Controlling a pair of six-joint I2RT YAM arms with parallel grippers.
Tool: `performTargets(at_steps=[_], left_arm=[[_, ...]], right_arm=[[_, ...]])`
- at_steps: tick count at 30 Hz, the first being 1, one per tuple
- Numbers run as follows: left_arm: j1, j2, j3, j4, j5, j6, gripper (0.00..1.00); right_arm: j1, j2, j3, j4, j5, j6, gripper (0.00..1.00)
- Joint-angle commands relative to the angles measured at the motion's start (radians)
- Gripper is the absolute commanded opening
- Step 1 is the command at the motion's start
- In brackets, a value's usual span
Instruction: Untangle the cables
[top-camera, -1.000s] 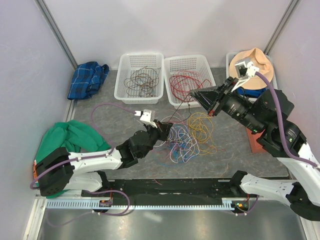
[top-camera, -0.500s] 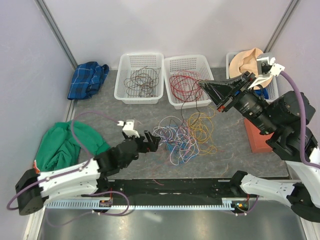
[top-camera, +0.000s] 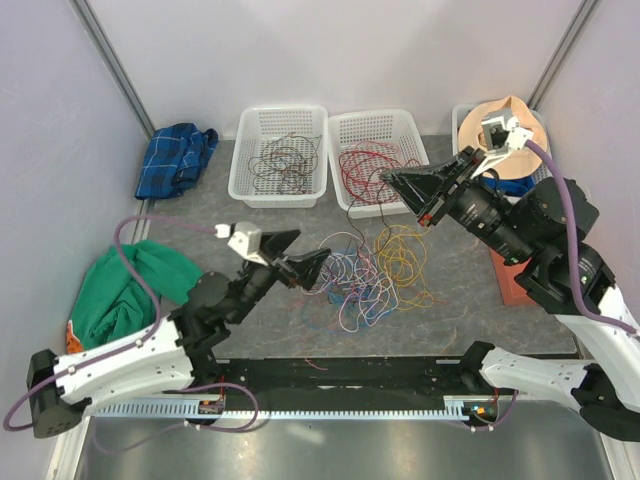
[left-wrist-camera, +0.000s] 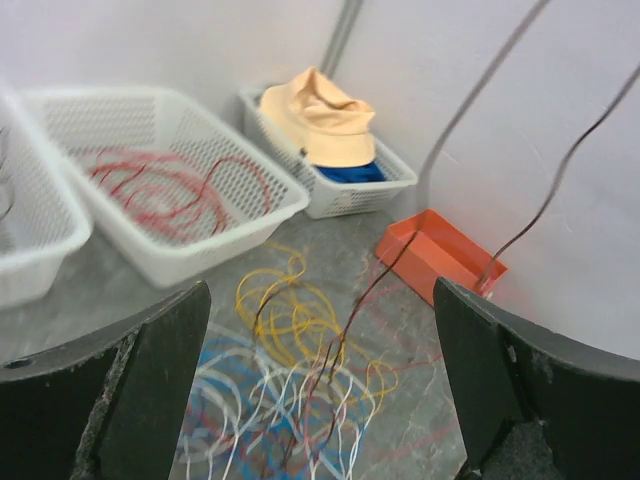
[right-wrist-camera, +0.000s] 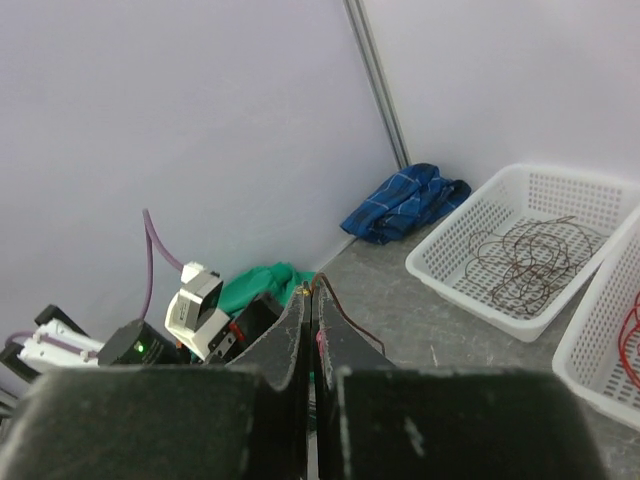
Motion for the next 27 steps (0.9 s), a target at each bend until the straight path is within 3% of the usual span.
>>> performTargets(at_steps=[1,6,10,16,19,22,23,26,27], left_arm=[[0.002,0.163,0.161,0.16,0.155,0.208,1.0],[0.002,0.313,0.209,0.298,0.156,0.257,1.0],[0.008,0.396,0.253,0.303,0.087,0.262,0.99],[0.078,0.447,0.273,0.305,0.067,0.199,0.84],[0.109,0.45,0.286,0.279,0.084,0.175,0.58],[0.118,0.438,0.292,0.257,0.078,0.173,0.11],[0.12,0.431,0.298,0.248,0.078,0.168,0.02],[0.12,0.407,0.315,0.216,0.109,0.171,0.02],[0.12,0.399,0.327,0.179,0.113,0.167,0.02]], right_arm=[[0.001,0.007,-0.028,0.045,-0.054,0.038,0.0],[0.001,-0.003,-0.057,0.052,-0.06,0.045,0.0],[0.001,-0.011,-0.078,0.055,-0.063,0.048,0.0],[0.001,-0.036,-0.1,0.055,-0.062,0.048,0.0],[0.002,-0.049,-0.112,0.055,-0.055,0.045,0.0],[0.001,-0.065,-0.127,0.055,-0.04,0.041,0.0],[0.001,-0.069,-0.133,0.054,-0.036,0.039,0.0],[0.001,-0.088,-0.159,0.055,-0.016,0.038,0.01],[0.001,-0.102,-0.179,0.054,-0.009,0.036,0.38]])
